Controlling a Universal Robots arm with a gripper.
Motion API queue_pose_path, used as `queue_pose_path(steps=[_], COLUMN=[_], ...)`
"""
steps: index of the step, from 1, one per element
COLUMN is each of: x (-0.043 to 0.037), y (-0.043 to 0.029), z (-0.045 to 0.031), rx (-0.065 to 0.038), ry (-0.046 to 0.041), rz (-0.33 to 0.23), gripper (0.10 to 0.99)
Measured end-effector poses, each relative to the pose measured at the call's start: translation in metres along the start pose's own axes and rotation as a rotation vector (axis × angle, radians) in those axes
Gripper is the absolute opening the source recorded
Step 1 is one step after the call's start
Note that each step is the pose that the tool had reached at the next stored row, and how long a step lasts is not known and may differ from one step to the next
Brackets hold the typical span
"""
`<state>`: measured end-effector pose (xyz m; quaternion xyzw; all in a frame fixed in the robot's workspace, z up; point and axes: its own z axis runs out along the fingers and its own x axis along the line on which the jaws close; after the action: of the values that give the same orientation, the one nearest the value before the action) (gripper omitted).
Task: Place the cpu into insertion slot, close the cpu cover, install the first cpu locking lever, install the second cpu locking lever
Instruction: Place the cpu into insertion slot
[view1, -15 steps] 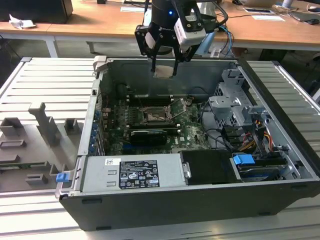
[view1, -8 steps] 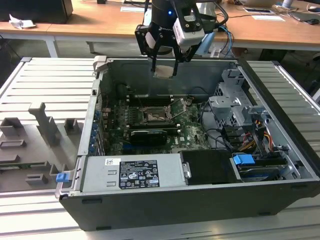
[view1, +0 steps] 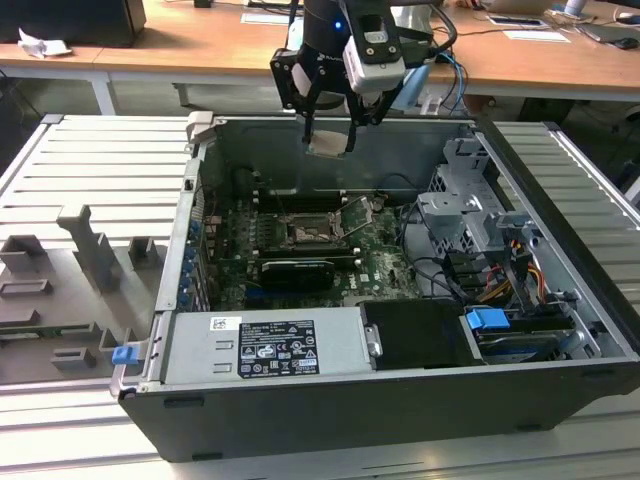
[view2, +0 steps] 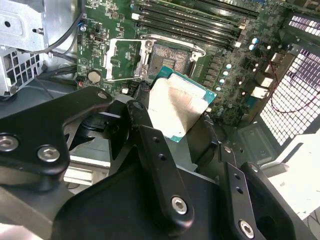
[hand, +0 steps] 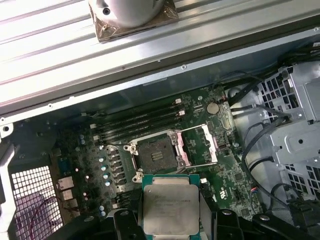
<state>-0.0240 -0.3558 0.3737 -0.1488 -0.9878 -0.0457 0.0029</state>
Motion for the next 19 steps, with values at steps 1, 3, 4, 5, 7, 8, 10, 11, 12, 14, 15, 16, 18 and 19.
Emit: queue_pose_path(steps=[1, 3, 4, 5, 7, 8, 10, 11, 12, 14, 15, 16, 18, 19], x=[0.0000, 0.0000, 0.0000, 0.0000, 0.0000, 0.0000, 0.0000, 0.0000, 0.0000, 0.0000, 0.0000, 0.0000, 0.0000, 0.0000], y=[0.0000, 0.0000, 0.0000, 0.0000, 0.0000, 0.0000, 0.0000, 0.0000, 0.0000, 0.0000, 0.0000, 0.0000, 0.0000, 0.0000], z=[0.0000, 0.0000, 0.0000, 0.0000, 0.0000, 0.0000, 0.0000, 0.0000, 0.0000, 0.0000, 0.0000, 0.0000, 0.0000, 0.0000], rx=[0.000, 0.000, -0.001, -0.001, -0.001, -0.001, -0.001, -0.001, -0.001, -0.001, -0.001, -0.001, -0.001, -0.002], ry=[-0.0008, -0.0023, -0.0026, -0.0028, -0.0032, -0.0034, -0.0039, -0.0044, -0.0048, -0.0054, -0.0058, -0.0061, -0.0068, -0.0071], rz=[0.009, 0.026, 0.029, 0.031, 0.036, 0.038, 0.043, 0.049, 0.054, 0.061, 0.065, 0.068, 0.076, 0.079], gripper=[0.541, 0.541, 0.541, 0.541, 0.541, 0.541, 0.541, 0.541, 0.541, 0.541, 0.541, 0.541, 0.541, 0.541])
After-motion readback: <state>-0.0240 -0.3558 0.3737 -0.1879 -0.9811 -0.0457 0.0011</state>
